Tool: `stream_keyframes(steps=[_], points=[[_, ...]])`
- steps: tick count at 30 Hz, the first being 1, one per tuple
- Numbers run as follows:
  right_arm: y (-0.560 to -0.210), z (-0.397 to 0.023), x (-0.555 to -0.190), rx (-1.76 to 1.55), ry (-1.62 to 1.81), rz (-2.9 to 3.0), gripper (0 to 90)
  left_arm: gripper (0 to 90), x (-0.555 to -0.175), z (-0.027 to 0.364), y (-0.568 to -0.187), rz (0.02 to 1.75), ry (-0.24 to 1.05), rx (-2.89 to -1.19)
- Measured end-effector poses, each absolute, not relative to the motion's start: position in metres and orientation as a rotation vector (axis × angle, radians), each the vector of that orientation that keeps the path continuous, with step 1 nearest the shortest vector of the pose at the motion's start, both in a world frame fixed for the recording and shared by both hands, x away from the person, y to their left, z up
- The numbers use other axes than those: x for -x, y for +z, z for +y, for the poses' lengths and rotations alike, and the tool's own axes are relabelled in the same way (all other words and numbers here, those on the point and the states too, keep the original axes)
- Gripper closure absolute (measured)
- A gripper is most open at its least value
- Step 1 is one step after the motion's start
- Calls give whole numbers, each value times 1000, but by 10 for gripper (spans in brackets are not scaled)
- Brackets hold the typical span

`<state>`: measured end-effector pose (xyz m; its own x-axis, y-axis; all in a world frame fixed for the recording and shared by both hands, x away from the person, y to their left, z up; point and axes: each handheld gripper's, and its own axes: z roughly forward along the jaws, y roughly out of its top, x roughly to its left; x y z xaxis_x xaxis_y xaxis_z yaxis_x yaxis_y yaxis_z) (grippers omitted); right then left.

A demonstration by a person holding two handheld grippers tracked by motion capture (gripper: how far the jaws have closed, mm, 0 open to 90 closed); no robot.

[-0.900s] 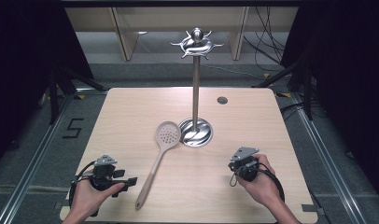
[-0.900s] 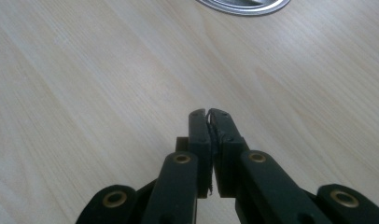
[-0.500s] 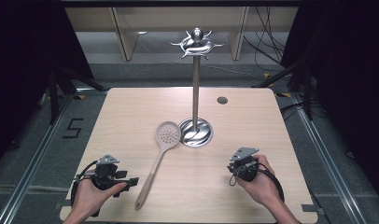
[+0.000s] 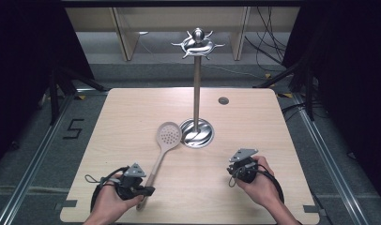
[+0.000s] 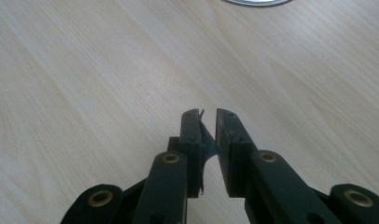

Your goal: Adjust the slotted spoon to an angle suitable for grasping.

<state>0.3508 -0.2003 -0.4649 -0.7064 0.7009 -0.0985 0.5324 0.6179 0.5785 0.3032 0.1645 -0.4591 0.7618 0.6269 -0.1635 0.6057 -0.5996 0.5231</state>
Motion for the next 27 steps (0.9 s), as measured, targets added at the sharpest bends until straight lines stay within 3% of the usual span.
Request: stream_keyframes(steps=[8,27], points=[[-465,-200,-351,-1012,752,2547,797,892,-304,154,-477,986,40,-2463],[-465,-200,-351,-1023,759,2544,776,893,-312,166,-482,1085,62,-2480]])
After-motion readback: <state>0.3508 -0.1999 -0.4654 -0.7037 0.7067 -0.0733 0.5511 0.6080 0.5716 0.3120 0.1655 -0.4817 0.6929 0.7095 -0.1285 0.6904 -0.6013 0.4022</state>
